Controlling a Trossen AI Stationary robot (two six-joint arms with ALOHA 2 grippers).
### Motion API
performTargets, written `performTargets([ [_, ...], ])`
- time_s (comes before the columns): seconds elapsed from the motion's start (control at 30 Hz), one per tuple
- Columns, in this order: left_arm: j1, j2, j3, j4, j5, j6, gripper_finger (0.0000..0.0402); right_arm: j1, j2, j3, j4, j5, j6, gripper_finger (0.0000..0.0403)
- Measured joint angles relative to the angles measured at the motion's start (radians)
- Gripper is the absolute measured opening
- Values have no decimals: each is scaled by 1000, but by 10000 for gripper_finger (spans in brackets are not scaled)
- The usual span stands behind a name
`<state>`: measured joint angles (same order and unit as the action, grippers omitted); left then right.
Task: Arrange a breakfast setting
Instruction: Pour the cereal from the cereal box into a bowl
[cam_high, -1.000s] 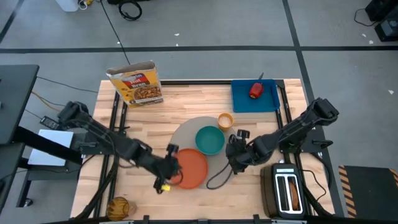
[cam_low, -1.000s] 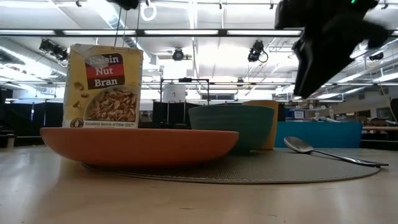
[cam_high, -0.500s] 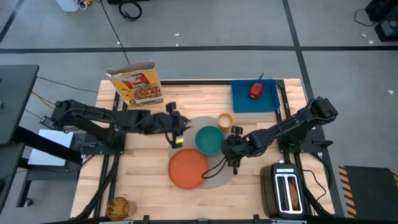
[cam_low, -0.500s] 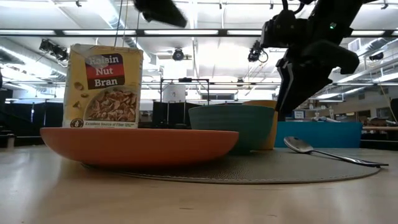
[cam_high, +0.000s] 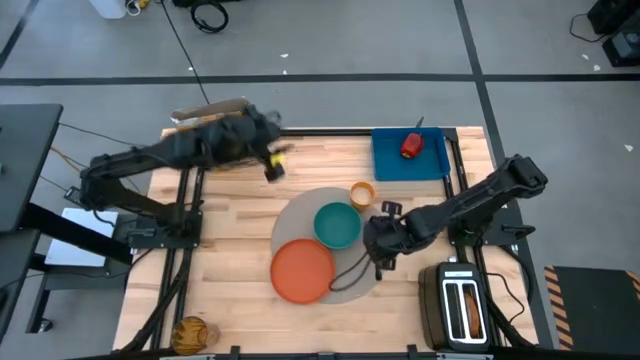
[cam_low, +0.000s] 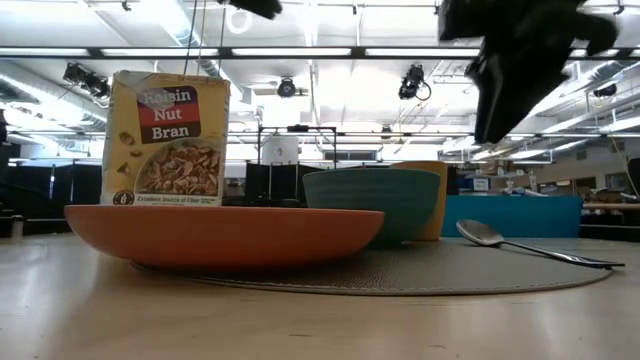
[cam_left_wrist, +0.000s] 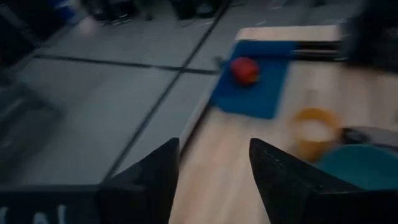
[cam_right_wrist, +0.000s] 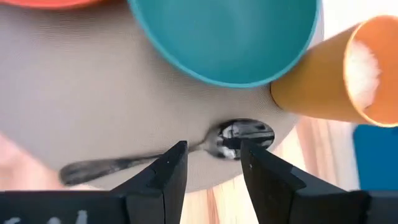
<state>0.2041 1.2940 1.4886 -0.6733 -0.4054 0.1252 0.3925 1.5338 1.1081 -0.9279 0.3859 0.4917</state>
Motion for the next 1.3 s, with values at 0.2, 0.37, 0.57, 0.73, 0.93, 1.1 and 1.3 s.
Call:
performTargets([
  [0.2,224,0,148,-218,85,124,205,69,-70,11,-18,92,2,158],
  [0.37,415,2,122,-314,209,220,206,96,-104,11,22,137,-44,158],
  [0.57,547,-3,102,-313,269,338,206,140,-113,8,113,122,-68,158],
  [0.73,620,-6,102,-378,404,402,206,174,-104,-52,184,115,-81,158],
  [0.93,682,-5,101,-392,466,432,206,175,-109,-84,196,116,-43,158],
  [1.1,732,-5,89,-418,541,437,206,175,-109,-86,194,115,-45,158],
  [1.3,741,-2,-25,-383,534,442,205,175,-108,-86,195,112,-48,158],
])
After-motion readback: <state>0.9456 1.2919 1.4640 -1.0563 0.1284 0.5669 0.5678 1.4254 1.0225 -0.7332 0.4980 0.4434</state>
